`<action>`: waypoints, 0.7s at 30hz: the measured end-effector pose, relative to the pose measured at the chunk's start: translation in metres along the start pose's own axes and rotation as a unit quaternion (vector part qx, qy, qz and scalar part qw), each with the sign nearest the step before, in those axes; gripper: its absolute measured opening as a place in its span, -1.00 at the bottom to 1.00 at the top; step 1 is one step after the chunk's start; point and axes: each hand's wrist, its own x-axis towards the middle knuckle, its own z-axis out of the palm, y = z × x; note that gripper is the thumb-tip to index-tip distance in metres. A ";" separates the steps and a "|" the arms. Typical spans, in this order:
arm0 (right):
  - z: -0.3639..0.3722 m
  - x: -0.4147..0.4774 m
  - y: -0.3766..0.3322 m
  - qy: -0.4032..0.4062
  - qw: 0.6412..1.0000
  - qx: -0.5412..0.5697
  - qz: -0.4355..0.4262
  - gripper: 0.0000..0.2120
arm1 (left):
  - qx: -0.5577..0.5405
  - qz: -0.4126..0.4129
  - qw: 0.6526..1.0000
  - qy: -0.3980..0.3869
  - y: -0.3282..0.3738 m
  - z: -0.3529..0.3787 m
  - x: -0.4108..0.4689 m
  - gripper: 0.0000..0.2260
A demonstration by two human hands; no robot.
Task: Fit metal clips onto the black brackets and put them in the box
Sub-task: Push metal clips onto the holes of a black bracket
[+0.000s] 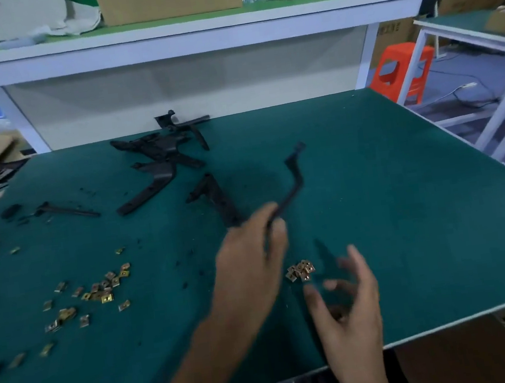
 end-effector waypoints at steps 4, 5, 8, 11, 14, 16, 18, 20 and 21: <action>-0.006 -0.001 -0.006 0.029 0.997 0.068 0.024 -0.38 | 0.032 0.094 0.993 -0.056 0.044 0.024 -0.086 -0.62; -0.003 -0.011 -0.014 0.028 0.995 0.083 0.053 -0.49 | 0.038 0.108 0.991 -0.065 0.050 0.027 -0.098 -0.60; -0.001 -0.032 -0.014 0.090 0.942 0.277 0.165 -0.71 | 0.010 0.163 0.986 -0.038 0.047 0.026 -0.103 -0.66; 0.003 -0.006 -0.013 0.134 0.953 0.218 0.162 -0.73 | 0.007 0.122 0.992 0.010 0.020 0.022 -0.074 -0.81; -0.005 0.012 -0.013 0.148 0.962 0.158 0.165 -0.70 | 0.164 0.000 0.983 -0.086 -0.017 0.028 -0.036 -0.69; -0.002 0.008 -0.009 0.134 0.966 0.157 0.157 -0.69 | 0.224 0.003 0.965 -0.134 -0.034 0.040 -0.027 -0.63; -0.001 0.007 -0.007 0.131 0.962 0.169 0.169 -0.69 | 0.239 0.030 0.960 -0.146 -0.040 0.051 -0.026 -0.67; -0.003 0.010 -0.005 0.138 0.962 0.159 0.174 -0.68 | 0.229 0.034 0.965 -0.121 -0.044 0.057 -0.028 -0.73; -0.004 0.010 -0.006 0.136 0.961 0.162 0.177 -0.69 | 0.223 0.028 0.968 -0.110 -0.045 0.058 -0.028 -0.75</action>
